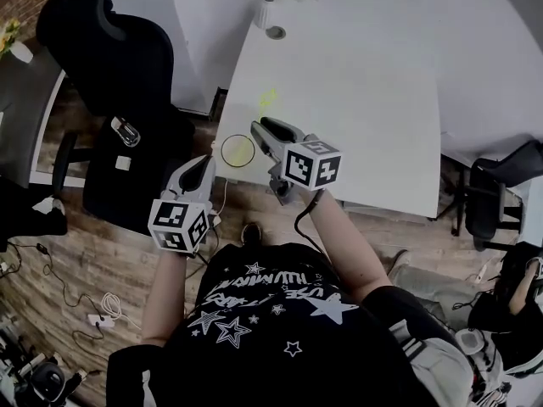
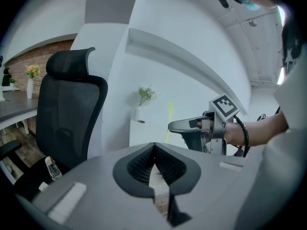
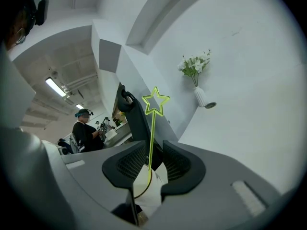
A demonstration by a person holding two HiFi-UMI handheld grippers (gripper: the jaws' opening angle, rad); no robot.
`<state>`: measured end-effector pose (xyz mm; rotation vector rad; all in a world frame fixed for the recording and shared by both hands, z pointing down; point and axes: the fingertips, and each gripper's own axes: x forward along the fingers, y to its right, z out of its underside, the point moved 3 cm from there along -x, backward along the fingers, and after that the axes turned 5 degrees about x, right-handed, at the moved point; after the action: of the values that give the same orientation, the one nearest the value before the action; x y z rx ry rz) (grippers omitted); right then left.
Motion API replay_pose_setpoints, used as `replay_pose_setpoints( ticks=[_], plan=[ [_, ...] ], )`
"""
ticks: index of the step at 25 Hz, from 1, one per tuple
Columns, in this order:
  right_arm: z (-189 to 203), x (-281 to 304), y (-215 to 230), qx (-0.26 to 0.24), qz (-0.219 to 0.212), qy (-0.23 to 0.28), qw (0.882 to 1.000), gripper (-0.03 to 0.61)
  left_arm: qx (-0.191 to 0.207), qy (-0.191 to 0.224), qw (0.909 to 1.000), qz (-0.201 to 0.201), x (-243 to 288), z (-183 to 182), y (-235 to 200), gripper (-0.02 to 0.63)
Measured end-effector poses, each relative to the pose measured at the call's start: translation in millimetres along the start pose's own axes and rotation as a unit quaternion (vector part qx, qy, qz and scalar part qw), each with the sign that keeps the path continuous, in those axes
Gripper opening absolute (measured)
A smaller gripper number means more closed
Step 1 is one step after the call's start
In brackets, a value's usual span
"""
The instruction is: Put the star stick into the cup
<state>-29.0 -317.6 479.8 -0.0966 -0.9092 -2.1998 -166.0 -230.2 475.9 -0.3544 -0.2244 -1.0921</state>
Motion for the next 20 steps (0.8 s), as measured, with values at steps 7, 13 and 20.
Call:
replay_pose_setpoints(
  ticks=[7,13,20],
  plan=[
    [3.2,-26.4,3.4,0.001,0.002,0.009,1.000,0.126,0.006,0.005,1.0000,-0.001,-4.5,-3.1,16.0,0.003],
    [1.0,-63.2,4.8,-0.001,0.000,0.021,1.000,0.065,0.016,0.009,0.9998,0.002,-10.3,-7.7,41.2,0.003],
    [-0.7,-108.7,7.2,-0.002,-0.005,0.036,0.999,0.014,0.039,0.022,0.9990,0.005,-17.7,-16.1,76.0,0.003]
  ],
)
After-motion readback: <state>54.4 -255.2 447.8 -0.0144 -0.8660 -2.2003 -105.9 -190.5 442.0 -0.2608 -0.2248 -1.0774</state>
